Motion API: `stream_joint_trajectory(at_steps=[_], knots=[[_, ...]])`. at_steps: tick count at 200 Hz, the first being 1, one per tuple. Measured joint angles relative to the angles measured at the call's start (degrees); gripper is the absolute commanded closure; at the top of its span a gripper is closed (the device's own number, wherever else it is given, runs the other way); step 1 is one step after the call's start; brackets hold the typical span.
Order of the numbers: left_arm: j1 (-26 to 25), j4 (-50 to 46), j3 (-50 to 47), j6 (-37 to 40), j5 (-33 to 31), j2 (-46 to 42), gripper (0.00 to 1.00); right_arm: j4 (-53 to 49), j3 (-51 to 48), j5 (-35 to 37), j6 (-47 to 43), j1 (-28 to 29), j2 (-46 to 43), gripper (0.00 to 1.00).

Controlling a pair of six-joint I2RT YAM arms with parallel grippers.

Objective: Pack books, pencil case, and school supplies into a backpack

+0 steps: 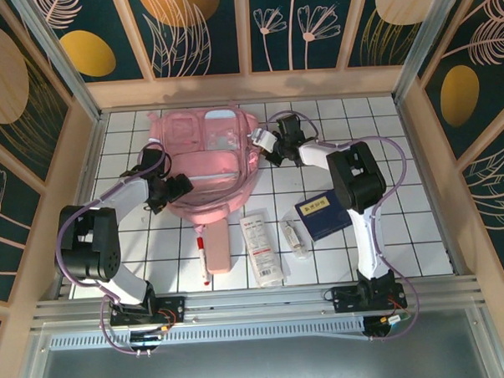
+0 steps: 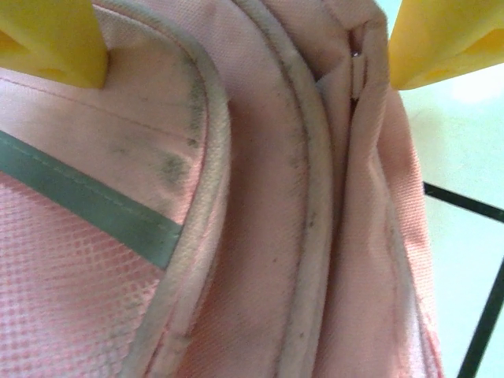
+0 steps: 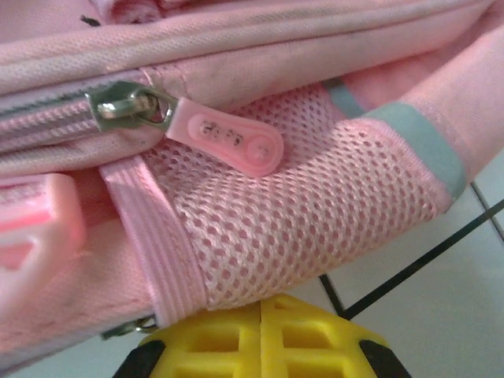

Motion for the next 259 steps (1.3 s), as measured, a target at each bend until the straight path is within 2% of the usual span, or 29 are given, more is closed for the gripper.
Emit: stream_joint_trajectory(at_steps=[32,37,62,83,95,109,113,114,117,118,123,169,220,259], knots=[[0.61,2.69,-0.17,-1.22,3.58,1.46,0.6,-1.64,-1.73,-3.02,-0.79,-0.94,-1.29,1.0],[0.72,3.32,-0.17,-1.42,4.07,1.86,0.7,-2.01,-2.54,-3.56,-0.83,-1.31,-2.08,1.0],[1.01,6.34,1.99,-1.79,7.02,4.92,1.0,-3.52,-5.38,-6.14,-0.83,-3.76,-6.34,1.0],[0.94,8.33,6.69,-1.81,9.46,9.01,1.0,-3.65,-7.37,-7.39,-0.81,-6.27,-9.99,1.0],[0.92,8.98,9.18,-1.53,10.4,11.15,1.0,-3.17,-9.01,-7.28,-0.76,-7.58,-11.98,0.86],[0.9,8.9,11.61,-0.17,11.08,12.9,1.0,-3.1,-10.64,-7.17,-0.87,-8.98,-13.62,0.65],[0.9,8.59,12.33,0.55,11.15,13.35,1.0,-3.26,-10.86,-7.06,-0.7,-9.35,-13.81,0.62],[0.9,8.57,12.48,0.63,11.19,13.42,1.0,-3.26,-10.88,-7.08,-0.85,-9.42,-13.84,0.6],[0.9,8.44,13.03,1.14,11.3,13.75,1.0,-3.26,-10.97,-6.99,-0.87,-9.57,-13.86,0.4],[0.9,8.33,13.31,1.44,11.39,13.92,1.0,-3.26,-10.99,-6.95,-0.66,-9.64,-13.86,0.36],[0.9,8.09,14.12,2.23,11.65,14.4,1.0,-3.3,-11.02,-6.8,-1.05,-9.92,-13.86,0.32],[0.9,5.11,18.82,7.48,18.05,16.87,1.0,-3.34,-11.08,-5.92,-1.55,-10.38,-13.16,0.31],[0.9,-0.11,20.61,8.85,23.39,14.6,1.0,-3.34,-7.78,-5.84,-4.68,-11.21,-6.16,0.34],[0.9,-1.88,21.57,9.25,26.16,14.19,1.0,-4.09,-6.01,-9.81,-7.28,-13.55,-5.05,0.45]])
